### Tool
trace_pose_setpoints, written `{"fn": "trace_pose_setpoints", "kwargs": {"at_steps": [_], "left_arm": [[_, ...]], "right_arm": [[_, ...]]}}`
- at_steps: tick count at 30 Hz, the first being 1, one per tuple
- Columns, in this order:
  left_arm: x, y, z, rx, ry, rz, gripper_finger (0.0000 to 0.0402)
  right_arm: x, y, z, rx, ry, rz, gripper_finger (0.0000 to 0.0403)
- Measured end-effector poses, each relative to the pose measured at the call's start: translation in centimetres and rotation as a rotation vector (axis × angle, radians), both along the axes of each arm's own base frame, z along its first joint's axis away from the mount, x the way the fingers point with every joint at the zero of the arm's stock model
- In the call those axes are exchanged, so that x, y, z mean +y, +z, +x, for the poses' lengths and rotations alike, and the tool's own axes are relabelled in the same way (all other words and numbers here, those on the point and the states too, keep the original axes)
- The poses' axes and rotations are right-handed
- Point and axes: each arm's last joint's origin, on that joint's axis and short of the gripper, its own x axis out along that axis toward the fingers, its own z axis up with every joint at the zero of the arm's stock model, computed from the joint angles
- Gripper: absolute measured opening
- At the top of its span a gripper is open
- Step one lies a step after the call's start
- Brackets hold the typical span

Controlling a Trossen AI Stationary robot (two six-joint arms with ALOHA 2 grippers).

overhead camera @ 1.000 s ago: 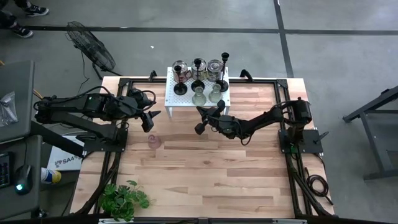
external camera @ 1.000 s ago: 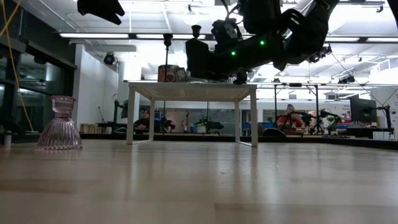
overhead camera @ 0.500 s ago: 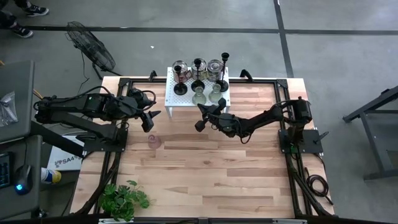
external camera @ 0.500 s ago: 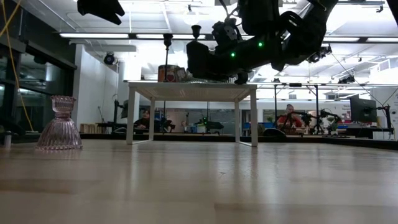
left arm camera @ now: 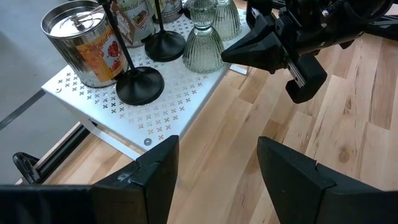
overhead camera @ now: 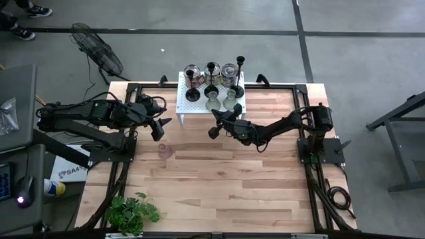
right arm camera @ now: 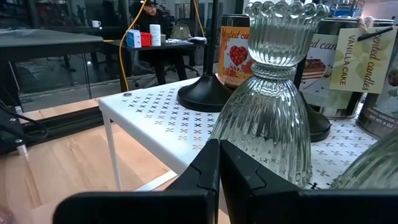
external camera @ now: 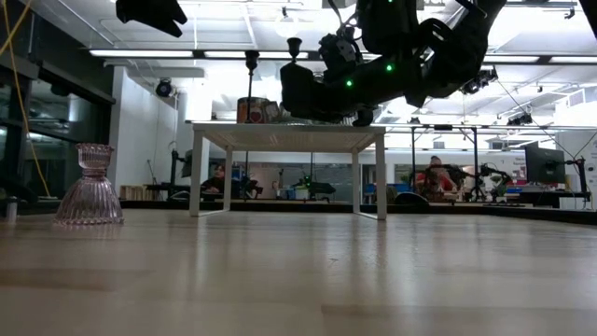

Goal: Pick & Place candle stick holders
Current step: Align the transparent candle holder on the shelf with the other transparent candle holder, then put the purple candle holder on the shelf

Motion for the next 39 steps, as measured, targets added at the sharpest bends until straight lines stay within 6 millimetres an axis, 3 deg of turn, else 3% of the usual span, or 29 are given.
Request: {"fn": "trace_pose_setpoints", "kwargs": {"at_steps": [9,13,22,30,35,39], "left_arm": [[0.0,0.0,0.0,0.000,0.000,-0.001,0.0212],[0.0,0.0,0.0,0.000,0.000,-0.001,0.0212],[0.0,-0.2,-0.1,0.013,0.008,-0.022,0.0212],[-0.3,-1.4,-1.2,0.119,0.078,-0.101,0.0212],[-1.8,-3.6,-1.2,0.133,0.058,-0.124,0.0212],[-3.1,-6.4,-1.4,0.148,0.070,-0.123,0.0212]], "right_arm": [[-0.3,0.0,0.0,0.000,-0.007,0.002,0.0003],[0.5,0.1,0.0,0.006,-0.006,-0.013,0.0003],[5.0,1.8,-0.7,0.079,-0.019,-0.119,0.0008],[9.4,5.5,-3.7,0.181,0.014,-0.133,0.0057],[8.9,7.0,-6.5,0.238,0.082,0.025,0.0115],[7.9,6.9,-8.9,0.314,0.159,0.134,0.0153]]}}
